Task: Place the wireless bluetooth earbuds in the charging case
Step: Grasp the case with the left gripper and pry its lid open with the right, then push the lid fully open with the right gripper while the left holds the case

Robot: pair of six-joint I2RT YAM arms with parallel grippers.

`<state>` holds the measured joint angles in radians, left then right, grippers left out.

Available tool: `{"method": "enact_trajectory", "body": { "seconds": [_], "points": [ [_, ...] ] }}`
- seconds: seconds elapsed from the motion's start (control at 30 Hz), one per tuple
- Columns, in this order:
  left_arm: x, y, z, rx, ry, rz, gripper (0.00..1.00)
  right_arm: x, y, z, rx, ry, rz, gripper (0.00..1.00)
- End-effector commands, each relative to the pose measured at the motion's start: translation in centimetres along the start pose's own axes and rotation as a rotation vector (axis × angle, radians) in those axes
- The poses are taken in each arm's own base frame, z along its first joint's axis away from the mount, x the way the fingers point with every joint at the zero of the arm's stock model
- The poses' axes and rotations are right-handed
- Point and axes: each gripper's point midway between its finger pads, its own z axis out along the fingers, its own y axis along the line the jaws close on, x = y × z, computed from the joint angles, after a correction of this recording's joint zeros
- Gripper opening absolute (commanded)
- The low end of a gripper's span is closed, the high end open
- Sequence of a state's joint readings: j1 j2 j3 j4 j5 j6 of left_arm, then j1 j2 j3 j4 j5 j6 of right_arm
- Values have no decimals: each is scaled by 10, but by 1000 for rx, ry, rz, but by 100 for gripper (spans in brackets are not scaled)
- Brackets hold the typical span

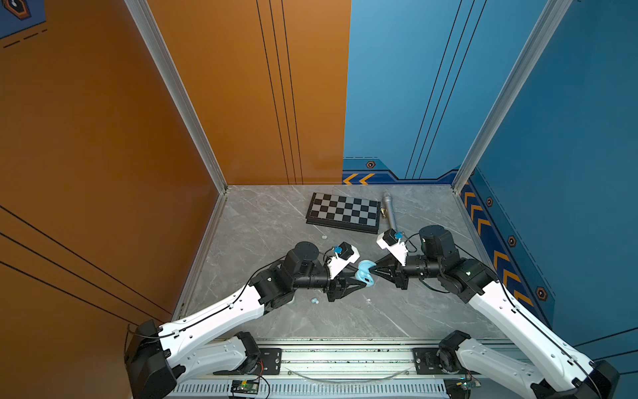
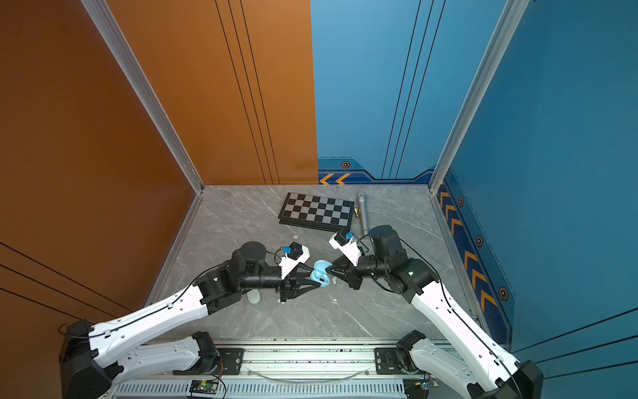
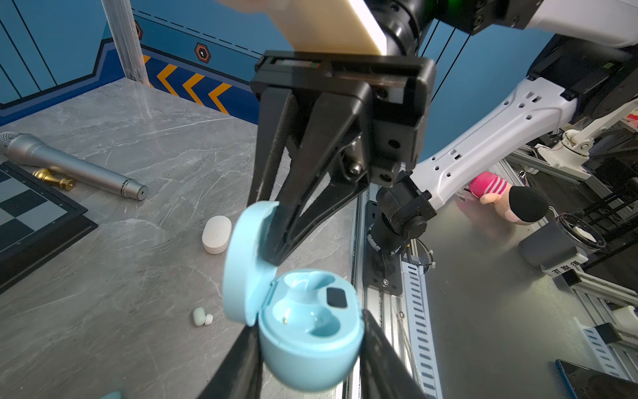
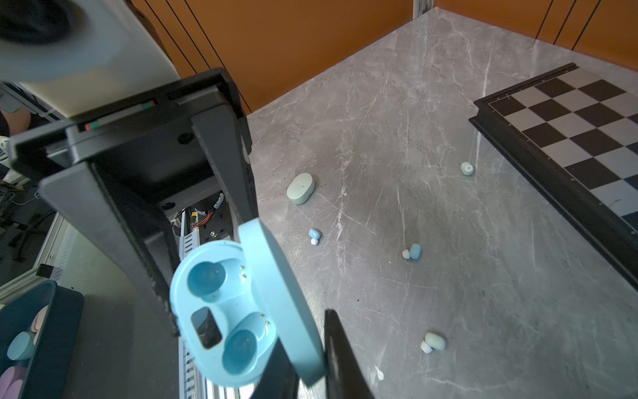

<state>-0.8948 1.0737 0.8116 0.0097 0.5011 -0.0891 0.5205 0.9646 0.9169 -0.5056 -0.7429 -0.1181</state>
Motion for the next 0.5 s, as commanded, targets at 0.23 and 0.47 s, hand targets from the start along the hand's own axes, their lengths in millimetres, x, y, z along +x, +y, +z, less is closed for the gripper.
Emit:
{"method": "enact_trajectory", "body": {
  "seconds": [0.23, 0.47],
  "points": [
    [-10, 7, -8, -43, -45, -21, 46, -21, -9, -14, 97, -92, -63, 0],
    [-17, 8, -24, -77, -55, -16, 67, -27, -22, -24, 208, -111, -115, 0]
  ]
}}
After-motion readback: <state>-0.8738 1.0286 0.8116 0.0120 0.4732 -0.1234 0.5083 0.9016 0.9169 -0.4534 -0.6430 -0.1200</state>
